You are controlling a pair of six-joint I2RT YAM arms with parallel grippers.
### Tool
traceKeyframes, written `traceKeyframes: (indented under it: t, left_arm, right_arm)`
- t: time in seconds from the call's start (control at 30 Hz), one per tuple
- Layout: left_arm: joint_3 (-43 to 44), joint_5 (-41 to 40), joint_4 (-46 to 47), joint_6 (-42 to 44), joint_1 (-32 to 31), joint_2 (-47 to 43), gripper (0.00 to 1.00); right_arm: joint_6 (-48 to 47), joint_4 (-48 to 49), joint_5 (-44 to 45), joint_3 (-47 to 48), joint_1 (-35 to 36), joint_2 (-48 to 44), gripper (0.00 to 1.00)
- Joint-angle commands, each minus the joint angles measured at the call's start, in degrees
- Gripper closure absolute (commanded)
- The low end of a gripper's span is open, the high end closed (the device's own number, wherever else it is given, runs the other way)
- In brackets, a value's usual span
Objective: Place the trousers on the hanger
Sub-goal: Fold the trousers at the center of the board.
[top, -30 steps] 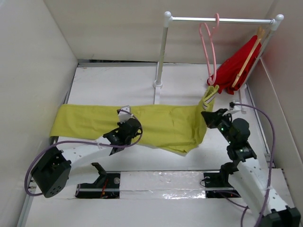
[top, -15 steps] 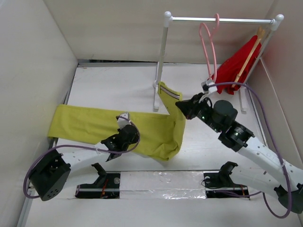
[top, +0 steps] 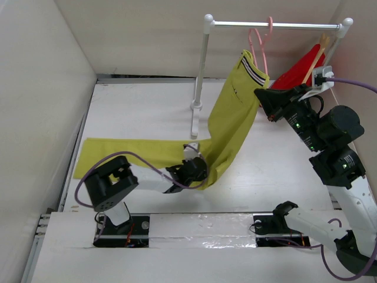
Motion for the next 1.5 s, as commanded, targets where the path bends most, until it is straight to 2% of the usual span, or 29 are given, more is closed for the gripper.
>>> traceKeyframes:
  t: [0.0,0.03,0.07,0.17,0.23,0.3,0.33,0.37,0.4,0.43,0.5,0.53,0.57,0.6,0.63,0.73,0.9,1.0,1.03,1.07,1.1,1.13,1.17,1.23,1.27,1.3,1.37,1.4,1.47]
  left_arm:
    - [10.46,0.99,0.36,2.22,-3.55,7.42,1.00]
    - [13.70,1.86,-0.24,2.67,-4.26,11.88,1.00]
    - [19.65,2.39,-0.77,3.02,-4.96,13.92,1.00]
    - [28.20,2.75,-3.67,4.43,-6.64,18.42,1.00]
    - [29.21,1.27,-5.43,5.30,-6.64,16.25,1.00]
    - [25.88,0.11,-5.70,6.01,-5.51,12.12,1.00]
    - [24.04,0.72,-5.96,6.36,-2.80,6.79,0.95]
    - [19.93,1.07,-6.14,6.45,-1.12,3.34,0.72]
    - [17.71,1.51,-6.49,6.45,0.73,0.09,0.64]
    - [13.52,1.86,-7.88,6.71,4.57,-7.51,0.57]
    - [9.80,1.96,-10.35,6.63,9.25,-15.98,0.56]
    - [6.91,1.96,-13.06,6.63,11.71,-24.99,0.56]
    - [5.93,2.04,-14.74,6.63,16.86,-29.86,0.56]
    - [5.48,2.22,-16.23,6.98,19.44,-34.18,0.56]
    - [5.21,2.22,-17.81,7.41,21.55,-42.83,0.56]
    - [7.40,1.44,-23.17,9.87,27.72,-54.48,0.57]
    - [18.12,0.20,-32.41,11.72,29.31,-59.44,0.60]
    - [22.34,-1.90,-34.96,13.04,29.31,-63.04,0.61]
    - [23.39,-3.22,-36.27,13.83,29.31,-64.70,0.61]
    - [24.97,-3.58,-36.98,14.27,29.31,-65.41,0.61]
    - [25.68,-4.10,-37.51,14.54,29.31,-65.94,0.61]
    - [26.21,-4.98,-38.30,14.62,29.31,-66.64,0.61]
    - [26.74,-5.25,-39.79,14.36,29.31,-67.00,0.60]
    - [26.48,-4.99,-40.50,14.10,29.31,-68.31,0.60]
    - [25.61,-4.99,-40.94,14.01,29.31,-68.84,0.60]
    - [25.08,-5.07,-41.20,13.66,29.31,-69.28,0.60]
    - [22.81,-4.64,-41.56,13.05,29.31,-70.34,0.59]
    - [21.83,-4.03,-41.47,12.26,29.31,-70.52,0.59]
    - [18.16,-1.57,-39.20,11.64,29.31,-70.26,0.58]
  right_arm:
    - [-0.65,4.22,-3.57,5.15,-1.37,-0.93,1.00]
    - [-0.65,3.96,-3.84,5.50,-1.89,-0.67,1.00]
    - [-0.65,3.35,-4.80,5.76,-1.89,-0.41,1.00]
    - [-0.56,2.73,-6.74,7.17,-1.89,1.70,1.00]
    - [-0.82,2.64,-6.74,8.57,-0.15,4.24,1.00]
    - [-1.26,2.64,-6.13,9.72,1.44,6.26,1.00]
    - [-1.52,2.81,-5.95,10.77,1.45,7.32,1.00]
    - [-1.44,3.68,-5.78,11.21,2.32,9.42,1.00]
    - [-1.44,4.30,-5.69,11.65,2.33,10.40,1.00]
    - [-1.00,4.74,-5.77,12.26,3.02,11.45,1.00]
    - [-0.82,6.41,-5.78,13.23,4.69,14.79,1.00]
    - [-0.91,6.59,-4.82,14.54,6.18,16.02,1.00]
    - [-1.00,6.77,-4.46,15.25,7.06,17.42,1.00]
    - [-1.09,7.03,-4.02,15.78,7.94,20.13,1.00]
    - [-1.26,7.38,-3.84,16.31,8.65,21.55,1.00]
    - [-1.44,9.13,-2.44,17.89,12.60,27.27,1.00]
    - [-3.10,11.51,2.12,25.16,22.77,39.30,1.00]
    - [-3.55,12.39,4.59,29.92,28.58,50.89,1.00]
    - [-2.50,12.91,4.86,33.16,29.82,54.06,0.97]
    - [-1.88,13.88,4.51,35.10,30.88,61.05,0.87]
    - [-1.27,13.89,4.25,37.56,31.85,65.03,0.74]
    - [0.30,13.63,3.98,44.63,33.16,69.08,0.45]
    - [1.19,10.84,1.46,49.14,33.18,77.38,0.32]
    - [4.25,8.36,-5.13,57.50,33.18,84.20,0.24]
    - [5.06,9.57,-10.55,59.71,33.18,85.97,0.22]
    - [5.24,10.54,-11.48,58.43,33.18,85.73,0.18]
    - [3.05,12.73,-8.88,52.03,33.18,81.45,0.09]
    - [2.44,16.83,-7.29,42.34,32.65,74.98,0.06]
    - [1.73,23.42,-7.09,31.75,31.34,67.83,0.05]
